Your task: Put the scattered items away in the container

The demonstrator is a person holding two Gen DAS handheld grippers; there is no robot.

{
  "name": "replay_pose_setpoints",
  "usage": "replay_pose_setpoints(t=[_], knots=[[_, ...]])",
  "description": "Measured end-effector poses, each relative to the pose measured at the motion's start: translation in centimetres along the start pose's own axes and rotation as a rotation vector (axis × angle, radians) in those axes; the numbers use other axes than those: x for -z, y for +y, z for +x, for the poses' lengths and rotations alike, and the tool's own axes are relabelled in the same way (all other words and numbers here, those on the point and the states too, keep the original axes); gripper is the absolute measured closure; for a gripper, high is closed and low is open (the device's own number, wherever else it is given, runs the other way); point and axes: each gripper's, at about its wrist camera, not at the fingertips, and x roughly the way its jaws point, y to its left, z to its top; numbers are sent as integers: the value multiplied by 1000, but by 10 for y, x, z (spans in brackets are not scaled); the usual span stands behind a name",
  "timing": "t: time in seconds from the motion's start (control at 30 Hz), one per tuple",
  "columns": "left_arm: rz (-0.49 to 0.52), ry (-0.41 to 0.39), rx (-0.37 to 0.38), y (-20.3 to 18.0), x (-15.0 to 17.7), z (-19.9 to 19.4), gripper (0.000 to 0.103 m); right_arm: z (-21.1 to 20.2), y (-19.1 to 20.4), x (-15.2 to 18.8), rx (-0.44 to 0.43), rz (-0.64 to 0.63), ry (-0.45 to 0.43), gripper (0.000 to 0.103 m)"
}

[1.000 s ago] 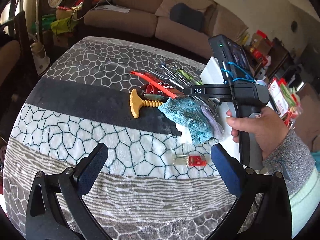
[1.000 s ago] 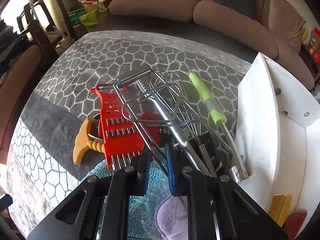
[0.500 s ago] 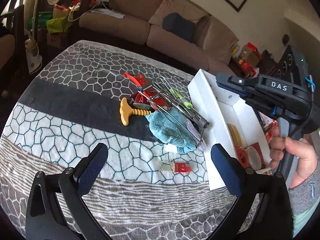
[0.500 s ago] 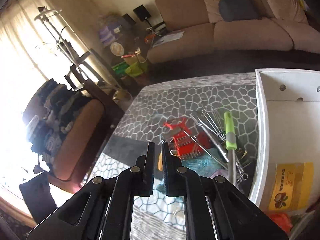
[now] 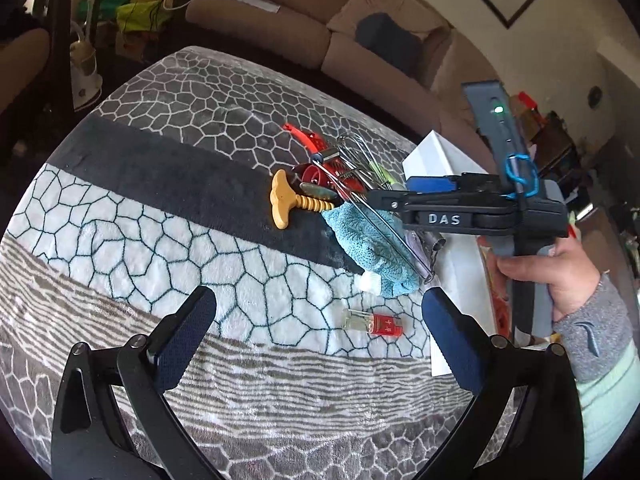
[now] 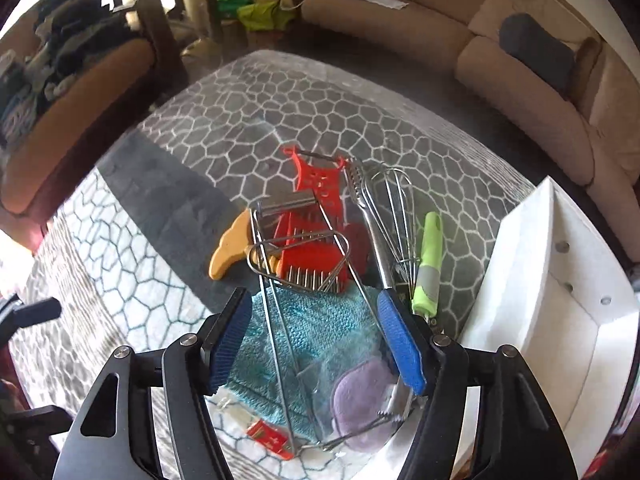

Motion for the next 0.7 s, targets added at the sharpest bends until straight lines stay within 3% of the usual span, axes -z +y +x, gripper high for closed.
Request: replay_pose_setpoints(t=[0.07, 0.23, 0.33, 0.43, 0.53, 0.63, 0.7], knots=[[2, 2, 5, -1, -1, 2, 0, 25, -1, -3, 12, -63, 76, 24], [27, 32, 6, -4, 2, 12, 0, 61, -11, 3, -35, -78, 191, 26], [25, 35, 27, -5, 4, 12, 0, 52, -15, 7, -40, -44, 115, 36], [5, 31, 61, -6, 5, 12, 0, 27, -21, 13, -80, 24, 24, 38], [24, 9, 95, -16, 7, 11, 0, -8, -19, 19, -171, 99, -68, 39], [70, -19, 118, -35, 9, 6, 0, -38, -15, 24, -327, 222, -152, 39], [86, -52, 172, -48, 10, -3, 0, -55, -9, 35, -419, 299, -188, 39]])
